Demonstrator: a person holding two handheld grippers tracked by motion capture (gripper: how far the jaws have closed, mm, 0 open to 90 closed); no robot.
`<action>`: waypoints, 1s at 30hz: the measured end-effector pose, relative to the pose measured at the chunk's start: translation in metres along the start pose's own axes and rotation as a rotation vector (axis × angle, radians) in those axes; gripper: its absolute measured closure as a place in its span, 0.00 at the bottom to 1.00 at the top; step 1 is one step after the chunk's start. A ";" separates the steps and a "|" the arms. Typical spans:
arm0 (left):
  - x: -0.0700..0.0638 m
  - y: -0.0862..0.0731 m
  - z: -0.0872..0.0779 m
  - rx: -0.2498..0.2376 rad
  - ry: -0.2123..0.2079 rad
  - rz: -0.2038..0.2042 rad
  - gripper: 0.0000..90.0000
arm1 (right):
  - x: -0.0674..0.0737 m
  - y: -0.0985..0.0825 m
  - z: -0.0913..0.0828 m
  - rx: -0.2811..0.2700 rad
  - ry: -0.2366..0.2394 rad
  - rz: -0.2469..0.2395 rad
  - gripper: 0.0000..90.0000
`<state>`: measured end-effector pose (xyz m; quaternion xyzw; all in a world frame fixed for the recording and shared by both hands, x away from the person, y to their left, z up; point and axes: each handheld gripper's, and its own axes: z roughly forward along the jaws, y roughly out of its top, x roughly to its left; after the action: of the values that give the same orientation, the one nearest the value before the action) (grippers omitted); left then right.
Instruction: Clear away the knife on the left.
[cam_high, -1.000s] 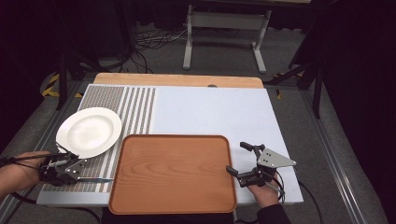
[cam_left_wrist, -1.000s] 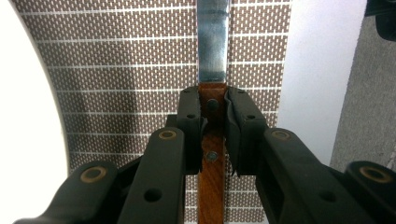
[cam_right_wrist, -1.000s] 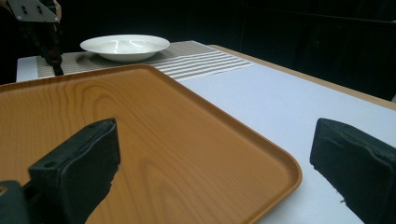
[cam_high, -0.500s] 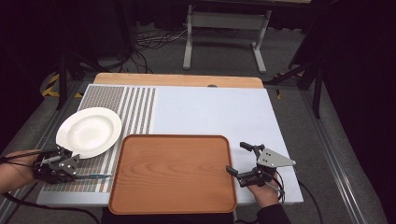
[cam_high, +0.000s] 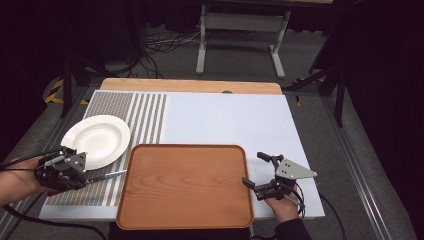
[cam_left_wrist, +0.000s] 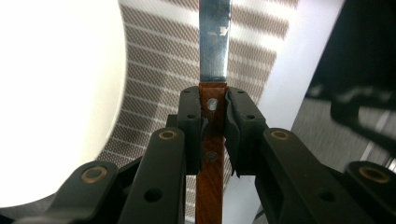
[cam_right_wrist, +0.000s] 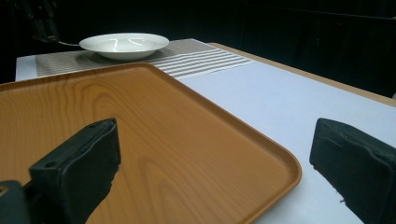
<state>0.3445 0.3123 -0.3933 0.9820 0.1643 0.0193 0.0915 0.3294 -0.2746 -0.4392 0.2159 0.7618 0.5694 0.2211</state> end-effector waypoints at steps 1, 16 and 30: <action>-0.001 0.004 -0.003 -0.005 -0.003 -0.039 0.87 | 0.000 0.000 0.000 0.000 -0.001 0.000 0.03; -0.004 0.030 -0.017 -0.117 -0.100 -0.251 0.87 | 0.001 0.000 0.002 0.008 0.003 -0.003 0.03; -0.009 0.039 -0.020 -0.262 -0.192 -0.366 0.87 | 0.001 -0.001 0.001 0.010 0.004 -0.001 0.03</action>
<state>0.3476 0.2763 -0.3663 0.9128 0.3264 -0.0700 0.2354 0.3294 -0.2738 -0.4401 0.2156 0.7652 0.5658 0.2186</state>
